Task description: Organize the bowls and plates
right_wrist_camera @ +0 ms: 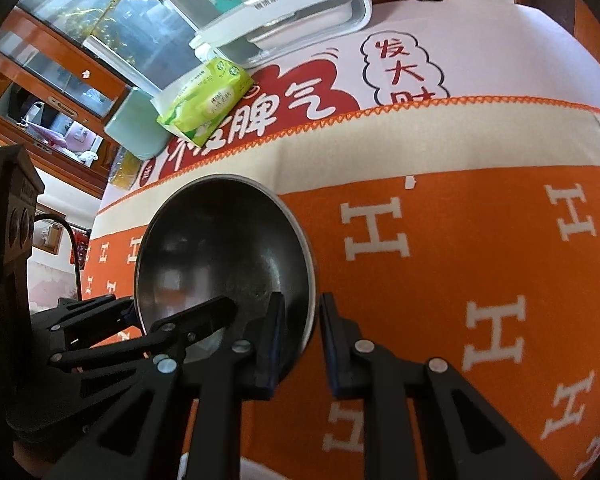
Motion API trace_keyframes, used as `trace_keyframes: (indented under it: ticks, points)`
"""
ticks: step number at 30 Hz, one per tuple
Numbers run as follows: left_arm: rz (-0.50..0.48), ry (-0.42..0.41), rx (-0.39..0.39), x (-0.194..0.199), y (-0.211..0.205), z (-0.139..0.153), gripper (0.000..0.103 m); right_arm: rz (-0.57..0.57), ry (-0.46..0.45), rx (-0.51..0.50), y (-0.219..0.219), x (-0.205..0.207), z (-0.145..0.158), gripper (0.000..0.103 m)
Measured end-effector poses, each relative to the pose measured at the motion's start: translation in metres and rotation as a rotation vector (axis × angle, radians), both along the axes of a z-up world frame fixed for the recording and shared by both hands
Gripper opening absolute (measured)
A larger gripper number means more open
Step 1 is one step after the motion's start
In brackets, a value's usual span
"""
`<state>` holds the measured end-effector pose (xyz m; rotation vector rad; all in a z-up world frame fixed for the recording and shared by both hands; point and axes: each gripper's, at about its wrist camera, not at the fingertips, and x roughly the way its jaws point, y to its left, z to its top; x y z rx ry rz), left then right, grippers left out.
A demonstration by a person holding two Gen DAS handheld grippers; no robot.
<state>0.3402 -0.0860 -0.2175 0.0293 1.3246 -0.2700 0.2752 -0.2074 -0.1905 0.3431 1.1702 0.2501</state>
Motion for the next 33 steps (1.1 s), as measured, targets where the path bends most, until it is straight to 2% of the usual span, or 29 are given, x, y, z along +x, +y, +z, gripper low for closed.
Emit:
trace_keyframes:
  ticks: [14,20,26,33]
  points:
    - [-0.021,-0.098,0.015,-0.068,0.006,0.061,0.031,0.029,-0.064,0.017,0.002,-0.062,0.051,0.018]
    - [-0.010,-0.131,0.005,-0.100,0.012,0.077,0.031,0.041,-0.078,0.035,0.006,-0.089,0.064,0.019]
    - [0.014,-0.155,-0.002,-0.136,0.024,0.088,0.031,0.083,-0.062,0.065,0.015,-0.115,0.068,0.020]
    - [0.056,-0.173,-0.026,-0.172,0.045,0.098,0.031,0.146,-0.088,0.086,0.031,-0.145,0.076,0.020]
